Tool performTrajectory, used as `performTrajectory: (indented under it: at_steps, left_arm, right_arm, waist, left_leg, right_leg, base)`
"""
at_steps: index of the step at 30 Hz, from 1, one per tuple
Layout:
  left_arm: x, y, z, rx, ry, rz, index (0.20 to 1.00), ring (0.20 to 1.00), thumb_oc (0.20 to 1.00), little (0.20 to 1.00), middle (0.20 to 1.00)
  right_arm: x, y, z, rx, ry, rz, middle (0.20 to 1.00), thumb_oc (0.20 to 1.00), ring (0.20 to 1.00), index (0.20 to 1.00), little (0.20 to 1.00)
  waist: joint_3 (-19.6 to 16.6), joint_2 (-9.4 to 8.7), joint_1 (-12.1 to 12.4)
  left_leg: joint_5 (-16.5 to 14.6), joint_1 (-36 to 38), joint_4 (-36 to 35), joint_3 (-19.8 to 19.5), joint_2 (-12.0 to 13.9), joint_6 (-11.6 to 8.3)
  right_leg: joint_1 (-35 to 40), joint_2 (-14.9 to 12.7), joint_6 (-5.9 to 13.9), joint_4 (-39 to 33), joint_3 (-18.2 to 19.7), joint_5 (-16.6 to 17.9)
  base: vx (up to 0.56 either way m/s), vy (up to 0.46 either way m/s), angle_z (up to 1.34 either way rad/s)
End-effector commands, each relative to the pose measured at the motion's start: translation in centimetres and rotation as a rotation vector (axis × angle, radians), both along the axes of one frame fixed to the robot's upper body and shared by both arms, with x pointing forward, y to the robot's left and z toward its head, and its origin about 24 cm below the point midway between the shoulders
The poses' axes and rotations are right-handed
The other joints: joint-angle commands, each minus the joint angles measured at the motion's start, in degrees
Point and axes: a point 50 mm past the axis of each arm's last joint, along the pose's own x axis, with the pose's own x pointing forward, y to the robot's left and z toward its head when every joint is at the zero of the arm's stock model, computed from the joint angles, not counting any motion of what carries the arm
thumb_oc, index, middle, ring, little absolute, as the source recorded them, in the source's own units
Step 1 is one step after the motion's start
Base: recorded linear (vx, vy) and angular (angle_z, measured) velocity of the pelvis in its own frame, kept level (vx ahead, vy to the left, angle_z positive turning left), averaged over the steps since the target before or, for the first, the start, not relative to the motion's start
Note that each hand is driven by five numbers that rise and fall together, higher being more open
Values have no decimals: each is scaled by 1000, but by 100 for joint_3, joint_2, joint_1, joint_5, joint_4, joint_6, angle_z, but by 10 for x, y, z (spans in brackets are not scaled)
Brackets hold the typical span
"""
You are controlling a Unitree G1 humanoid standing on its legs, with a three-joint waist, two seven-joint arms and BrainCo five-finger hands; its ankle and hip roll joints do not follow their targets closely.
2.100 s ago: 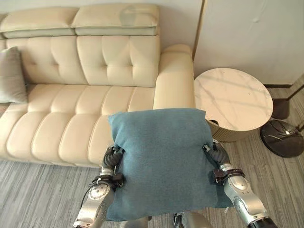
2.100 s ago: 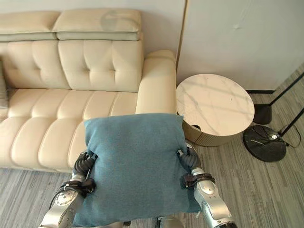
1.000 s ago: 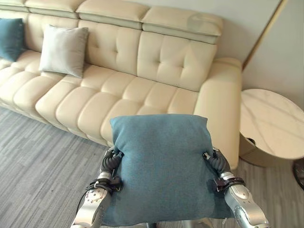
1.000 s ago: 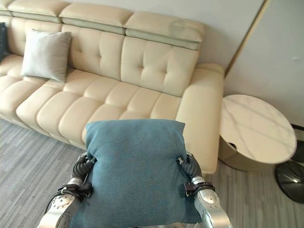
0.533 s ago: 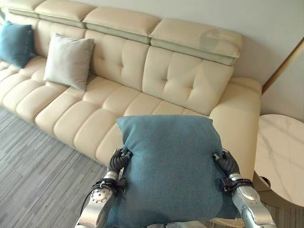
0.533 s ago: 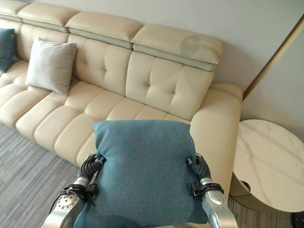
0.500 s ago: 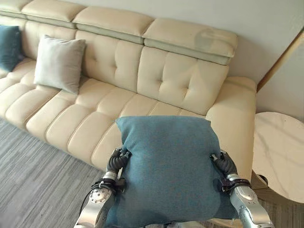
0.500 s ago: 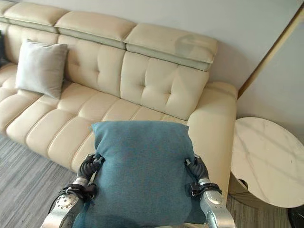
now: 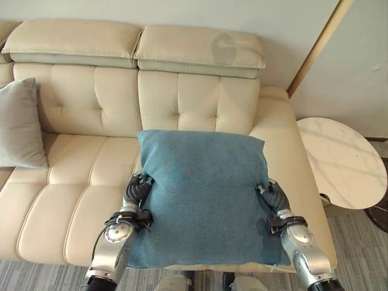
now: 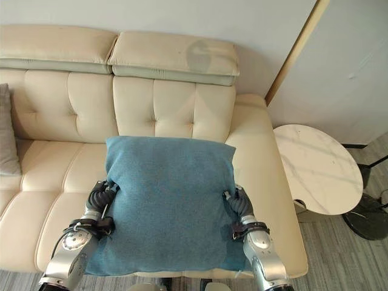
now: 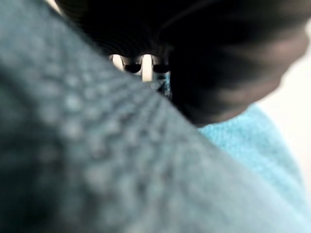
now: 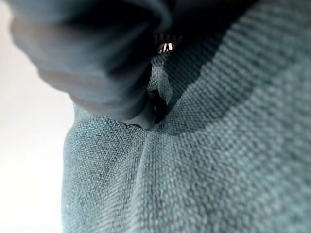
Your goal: Pick up all the scattered cushions and arrange them neatly on the sofa.
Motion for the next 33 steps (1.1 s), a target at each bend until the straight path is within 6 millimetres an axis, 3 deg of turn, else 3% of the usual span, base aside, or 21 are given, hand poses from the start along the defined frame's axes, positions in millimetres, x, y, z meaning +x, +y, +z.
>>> performTrajectory:
  at_steps: [1,4,6,7,9,12,14,17,22,24,26,28,29,31,32,33]
  left_arm:
    - [-4,-11,19,-31,-134,-42,200,200,200,200,200]
    - [-5,-17,15,-48,-124,-51,200,200,200,200,200]
    - [-2,-22,18,-66,-143,-64,200,200,200,200,200]
    - [-1,-24,19,-77,-149,-62,200,200,200,200,200]
    - [0,-26,18,-85,-149,-62,200,200,200,200,200]
    - [1,-26,17,-92,-141,-48,200,200,200,200,200]
    - [4,-27,17,-80,-143,-33,200,200,200,200,200]
    - [12,-29,20,-21,-155,-33,200,200,200,200,200]
    - [33,-31,40,80,-243,-35,200,200,200,200,200]
    - [54,-34,63,134,-334,-17,200,200,200,200,200]
    - [94,-42,115,261,-513,38,200,200,200,200,200]
    - [116,-47,150,285,-603,80,200,200,200,200,200]
    - [129,-48,182,335,-679,130,200,200,200,200,200]
    - [139,-49,224,442,-788,199,200,200,200,200,200]
    - [142,-53,262,521,-888,253,200,200,200,200,200]
    - [143,-53,263,521,-892,252,200,200,200,200,200]
  right_arm:
    - [12,16,33,40,-187,91,200,200,200,200,200]
    - [9,13,33,35,-188,78,200,200,200,200,200]
    - [12,8,38,15,-211,64,200,200,200,200,200]
    - [14,7,39,4,-213,60,200,200,200,200,200]
    - [15,7,39,-1,-209,61,200,200,200,200,200]
    - [16,6,38,-24,-200,55,200,200,200,200,200]
    - [18,6,40,-59,-214,37,200,200,200,200,200]
    - [25,7,46,-122,-253,16,200,200,200,200,200]
    - [47,26,73,-180,-386,23,200,200,200,200,200]
    - [64,46,95,-156,-466,35,200,200,200,200,200]
    - [97,73,150,-134,-636,9,200,200,200,200,200]
    - [112,84,190,-149,-748,-23,200,200,200,200,200]
    - [121,87,218,-172,-822,-75,200,200,200,200,200]
    - [127,87,250,-211,-911,-142,200,200,200,200,200]
    - [129,87,280,-245,-995,-215,200,200,200,200,200]
    - [129,87,281,-244,-998,-217,200,200,200,200,200]
  waist:
    - [-480,-75,102]
    - [-451,-96,25]
    - [-324,-111,40]
    - [-263,-138,98]
    - [-255,-144,76]
    - [-306,-141,39]
    - [-390,-51,44]
    - [-396,60,-29]
    - [-197,112,-46]
    - [-25,97,-35]
    - [225,104,29]
    - [364,100,72]
    - [471,131,108]
    - [592,172,116]
    - [684,217,130]
    - [690,213,135]
  left_leg:
    - [-217,-454,171,144,37,-362]
    - [-229,-470,274,88,-8,-395]
    - [-364,-719,816,20,-57,-538]
    - [-476,-878,1125,-264,-145,-614]
    - [-529,-982,1242,-420,-142,-643]
    - [-496,-994,1148,-490,54,-662]
    - [-414,-852,681,-645,242,-634]
    - [-308,-703,273,-616,247,-636]
    - [-319,-1011,334,-463,208,-542]
    - [-319,-1434,453,-338,177,-489]
    - [-288,-2028,655,-222,87,-462]
    - [-206,-2292,700,-199,58,-470]
    - [-181,-2464,736,-219,52,-482]
    - [-127,-2685,768,-247,49,-496]
    - [-80,-2925,808,-285,26,-501]
    - [-81,-2944,818,-286,25,-501]
  right_leg:
    - [-68,-20,-101,-583,-603,410]
    - [-7,154,-192,-721,-300,394]
    - [77,102,-242,-1007,-378,541]
    - [102,35,-247,-1080,-403,607]
    - [100,7,-232,-1114,-436,633]
    - [94,-65,-181,-1159,-441,651]
    - [62,-68,-157,-1189,-416,617]
    - [14,-58,-141,-1244,-377,628]
    - [-490,-96,-104,-1147,-94,777]
    - [-988,-136,-73,-997,87,908]
    - [-1674,-200,-38,-793,262,1051]
    - [-1962,-238,-21,-744,266,1122]
    - [-2134,-264,-15,-705,261,1124]
    - [-2370,-300,6,-633,238,1129]
    - [-2614,-327,14,-558,225,1115]
    - [-2631,-329,14,-548,224,1112]
  base:
    - [16,-6,-22]
    - [26,-33,10]
    - [-50,-35,73]
    - [-49,13,54]
    - [-18,28,24]
    - [53,82,15]
    - [89,119,5]
    - [22,131,-6]
    - [-114,120,-24]
    - [-267,123,-31]
    - [-243,110,-34]
    - [-135,42,-23]
    - [-86,25,0]
    - [-86,29,5]
    - [-80,27,-2]
    - [-88,45,1]
